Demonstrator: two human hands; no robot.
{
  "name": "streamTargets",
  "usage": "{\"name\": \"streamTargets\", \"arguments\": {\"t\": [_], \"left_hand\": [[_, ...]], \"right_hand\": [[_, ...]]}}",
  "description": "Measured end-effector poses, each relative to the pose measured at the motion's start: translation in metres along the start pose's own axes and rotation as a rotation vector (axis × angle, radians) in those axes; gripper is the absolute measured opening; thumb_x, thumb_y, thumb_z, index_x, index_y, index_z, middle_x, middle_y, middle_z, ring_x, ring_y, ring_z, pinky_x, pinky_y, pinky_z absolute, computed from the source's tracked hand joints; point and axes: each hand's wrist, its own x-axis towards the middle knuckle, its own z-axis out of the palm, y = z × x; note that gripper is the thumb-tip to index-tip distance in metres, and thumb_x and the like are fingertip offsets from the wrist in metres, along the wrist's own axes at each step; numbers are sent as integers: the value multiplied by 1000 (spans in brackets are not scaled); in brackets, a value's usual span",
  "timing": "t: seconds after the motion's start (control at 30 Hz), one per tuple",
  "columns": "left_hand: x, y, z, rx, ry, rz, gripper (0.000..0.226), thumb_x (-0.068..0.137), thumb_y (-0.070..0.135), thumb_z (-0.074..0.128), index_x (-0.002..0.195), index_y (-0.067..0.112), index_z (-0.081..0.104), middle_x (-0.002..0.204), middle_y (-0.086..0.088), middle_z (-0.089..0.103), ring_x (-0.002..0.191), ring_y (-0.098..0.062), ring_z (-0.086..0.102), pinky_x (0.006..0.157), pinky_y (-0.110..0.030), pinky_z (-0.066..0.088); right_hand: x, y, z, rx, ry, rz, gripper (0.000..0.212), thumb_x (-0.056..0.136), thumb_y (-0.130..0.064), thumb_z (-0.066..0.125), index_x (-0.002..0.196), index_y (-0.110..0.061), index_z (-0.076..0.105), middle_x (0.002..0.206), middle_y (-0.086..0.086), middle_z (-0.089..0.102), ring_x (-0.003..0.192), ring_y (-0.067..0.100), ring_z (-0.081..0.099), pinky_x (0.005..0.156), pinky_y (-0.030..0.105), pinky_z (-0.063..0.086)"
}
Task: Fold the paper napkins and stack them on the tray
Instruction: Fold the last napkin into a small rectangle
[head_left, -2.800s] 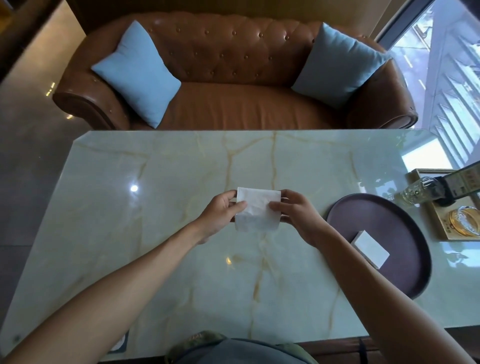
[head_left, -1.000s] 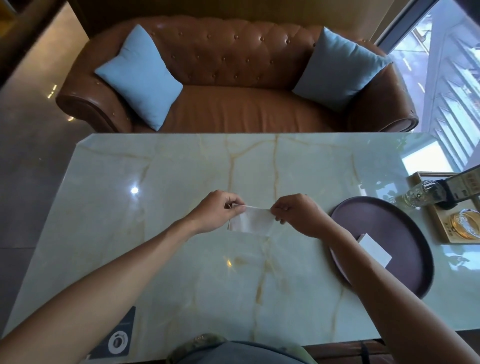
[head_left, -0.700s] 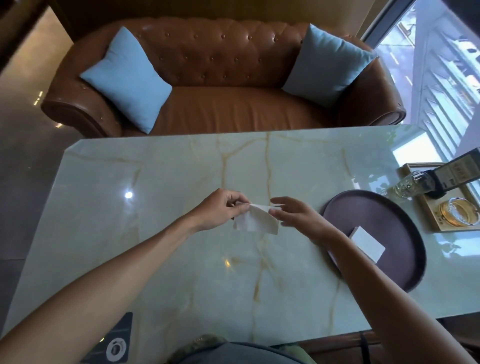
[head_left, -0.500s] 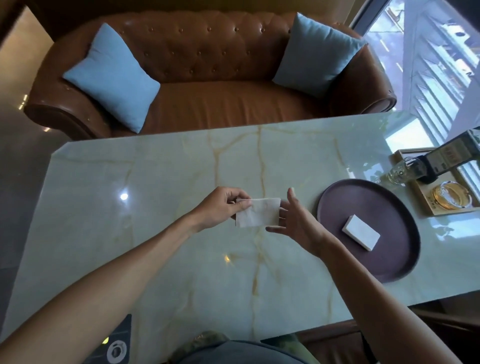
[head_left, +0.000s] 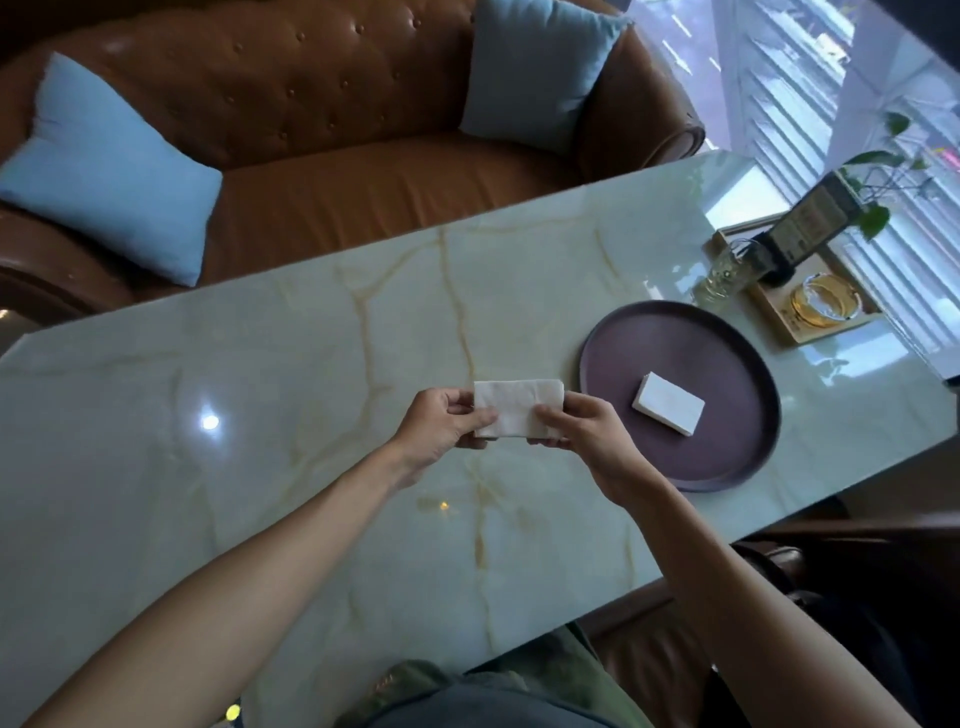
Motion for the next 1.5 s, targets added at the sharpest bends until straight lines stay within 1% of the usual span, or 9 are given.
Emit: {"name": "streamTargets", "arguments": {"t": [0.2,0.3,0.4,0.6,0.8,0.97,1.2,1.33,1.5], "left_hand": [[29,-4,55,74,59,0,10,96,8,67,103,2,70,94,-15,73,59,-10,72,64,-23,62],[48,-6,84,129,63,-1,14,98,5,63,109,-1,69,94,-15,71,55,-5,70,60,-19,60],[67,-6,113,169,33,4,11,99,5,62,107,2,69,93,-14,71,56,-5,70,61,-19,60],[114,-9,169,313,46,11,12,94,12,65,96,13,77,93,-7,77,80,-14,66,84,-42,60],[150,-13,218,432,13,4,11,90,4,66,95,6,76,87,-2,73,79,-13,62,79,-31,53],[180,-24,238,445,47,-67,7,87,11,71,92,13,76,82,-2,73,79,-18,67,84,-47,61],[207,-31,257,483,62,-74,15,83,3,73,91,16,75,77,5,70,74,-11,63,73,-24,51],[217,-37,261,546,87,-91,15,80,7,76,95,12,77,74,7,67,72,-10,62,71,-22,49],[224,-38,262,602,108,-75,13,80,12,79,91,16,75,72,10,66,67,-5,60,69,-21,49]], "right_hand": [[1,18,-55,17,140,73,12,94,-7,67,94,4,72,77,9,71,75,26,67,77,38,50],[3,25,-86,49,190,124,10,93,-6,68,84,-6,71,63,-1,67,67,18,59,72,32,47],[5,33,-115,105,220,169,12,93,-7,67,82,-9,71,64,0,63,64,17,59,74,33,50],[16,55,-172,152,322,238,3,86,-8,71,83,-8,71,68,4,57,69,23,54,78,41,49],[31,70,-214,171,400,299,10,89,-6,67,80,-10,68,61,0,55,62,18,50,72,35,46],[48,83,-235,197,436,360,8,89,-1,64,83,-6,68,55,-3,54,61,20,53,69,32,47],[64,97,-253,117,482,423,9,88,-4,65,82,-6,70,62,1,60,44,4,53,53,18,42],[73,105,-259,66,495,446,10,89,-5,64,87,1,71,66,4,64,47,6,57,57,22,46],[80,111,-261,22,486,458,11,87,-6,63,78,-7,70,65,5,65,52,11,56,62,31,47]]}}
